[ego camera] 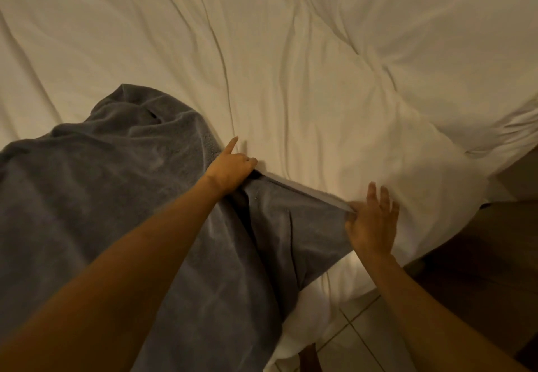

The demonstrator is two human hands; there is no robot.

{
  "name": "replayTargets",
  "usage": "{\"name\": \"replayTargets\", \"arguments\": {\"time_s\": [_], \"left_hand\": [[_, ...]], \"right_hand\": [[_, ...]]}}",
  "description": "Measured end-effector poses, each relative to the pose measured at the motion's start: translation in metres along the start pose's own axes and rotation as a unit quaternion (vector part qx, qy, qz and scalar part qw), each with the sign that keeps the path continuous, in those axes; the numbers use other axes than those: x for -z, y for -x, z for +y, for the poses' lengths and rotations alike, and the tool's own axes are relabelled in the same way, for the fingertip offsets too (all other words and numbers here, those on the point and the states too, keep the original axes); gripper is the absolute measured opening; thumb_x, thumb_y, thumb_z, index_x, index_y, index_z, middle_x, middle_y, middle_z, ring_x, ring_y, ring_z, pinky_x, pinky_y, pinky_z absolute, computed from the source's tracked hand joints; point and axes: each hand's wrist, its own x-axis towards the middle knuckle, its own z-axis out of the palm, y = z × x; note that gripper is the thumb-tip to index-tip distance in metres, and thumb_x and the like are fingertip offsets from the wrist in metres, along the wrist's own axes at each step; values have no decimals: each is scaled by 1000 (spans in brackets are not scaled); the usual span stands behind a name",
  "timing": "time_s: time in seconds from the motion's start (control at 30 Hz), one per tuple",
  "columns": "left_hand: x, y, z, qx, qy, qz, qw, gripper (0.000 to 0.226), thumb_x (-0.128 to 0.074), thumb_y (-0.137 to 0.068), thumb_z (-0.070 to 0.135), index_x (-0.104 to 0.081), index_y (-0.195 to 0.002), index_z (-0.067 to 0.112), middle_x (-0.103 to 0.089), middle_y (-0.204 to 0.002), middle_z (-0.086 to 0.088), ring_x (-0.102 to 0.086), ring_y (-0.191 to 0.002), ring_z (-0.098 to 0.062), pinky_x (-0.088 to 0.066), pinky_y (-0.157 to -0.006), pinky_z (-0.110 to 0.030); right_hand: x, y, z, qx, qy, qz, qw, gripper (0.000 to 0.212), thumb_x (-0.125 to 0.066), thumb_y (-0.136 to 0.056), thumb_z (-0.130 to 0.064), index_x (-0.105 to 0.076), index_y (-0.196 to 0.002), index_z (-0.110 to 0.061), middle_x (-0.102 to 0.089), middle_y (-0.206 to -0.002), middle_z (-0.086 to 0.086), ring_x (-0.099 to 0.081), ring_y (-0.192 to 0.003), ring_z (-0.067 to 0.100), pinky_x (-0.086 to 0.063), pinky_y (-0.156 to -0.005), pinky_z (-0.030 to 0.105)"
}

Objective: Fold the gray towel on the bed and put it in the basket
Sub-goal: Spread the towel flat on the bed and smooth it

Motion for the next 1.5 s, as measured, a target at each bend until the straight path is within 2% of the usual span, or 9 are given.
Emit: {"name": "replayTargets", "arguments": {"time_s": [0.27,0.43,0.53,0.7,0.93,1.1,1.23,1.37,1.5], "left_hand": [[2,-11,-13,62,-169,-49,982,27,-43,-94,1,-62,-111,7,-67,-101,-4,-61,-101,-24,-5,-116,-58],[21,-18,-44,143,-166,-69,973,33,-44,-93,0,-60,-121,8,-62,-81,1,-63,-97,-25,-9,-114,-64],[45,-21,-65,188,-143,-73,969,27,-45,-95,6,-62,-115,10,-70,-92,0,-61,-110,-30,-7,-114,-66],[124,-55,-82,193,-121,15,974,19,-46,-96,11,-66,-97,11,-69,-97,-5,-61,-106,-30,-6,-114,-66],[230,-125,-76,195,-156,94,964,18,-59,-89,15,-58,-73,8,-46,-59,-6,-63,-96,-30,1,-113,-63],[184,-155,-60,197,-114,58,972,23,-52,-94,28,-64,-104,10,-66,-103,-9,-53,-119,-30,2,-116,-61],[128,-168,-40,178,-14,76,981,65,-36,-100,37,-13,-150,1,-16,-157,-20,-12,-147,-31,-2,-118,-58],[89,-167,-15,166,101,75,978,75,-25,-99,50,4,-151,4,8,-160,-16,7,-149,-28,3,-118,-52],[62,-165,-12,139,157,22,978,80,-26,-97,56,6,-152,7,9,-161,-12,4,-149,-25,2,-118,-51]], "right_hand": [[1,18,24,4,11,19,1000,25,-69,-77,-22,-72,-99,-13,-34,-151,13,-22,-141,37,-14,-114,55],[6,22,20,11,26,9,1000,29,-67,-77,-20,-70,-106,-18,-30,-153,11,-17,-143,35,-9,-115,53],[17,16,24,-7,62,3,998,29,-62,-82,-29,-68,-110,-23,-23,-156,9,-10,-145,33,-3,-115,53],[35,16,36,-67,104,-5,992,25,-52,-86,-45,-67,-101,-33,-15,-158,6,-3,-145,33,-5,-116,57],[61,7,70,-132,57,58,988,37,-42,-91,-40,-68,-113,-23,-16,-158,10,-2,-145,34,9,-112,52],[51,-9,77,-145,85,26,985,37,-40,-93,-45,-63,-118,-29,-9,-159,11,1,-145,33,2,-113,56],[26,-18,78,-139,79,6,987,73,-41,-90,-55,-14,-150,-25,4,-158,18,5,-145,35,-2,-114,59],[8,-12,72,-76,39,25,996,80,3,-89,-64,-27,-147,-17,-23,-153,23,-24,-140,41,1,-111,57],[-2,-19,79,-81,43,26,995,87,-9,-75,-61,-18,-150,-19,-12,-156,21,-13,-144,38,-1,-111,62]]}}
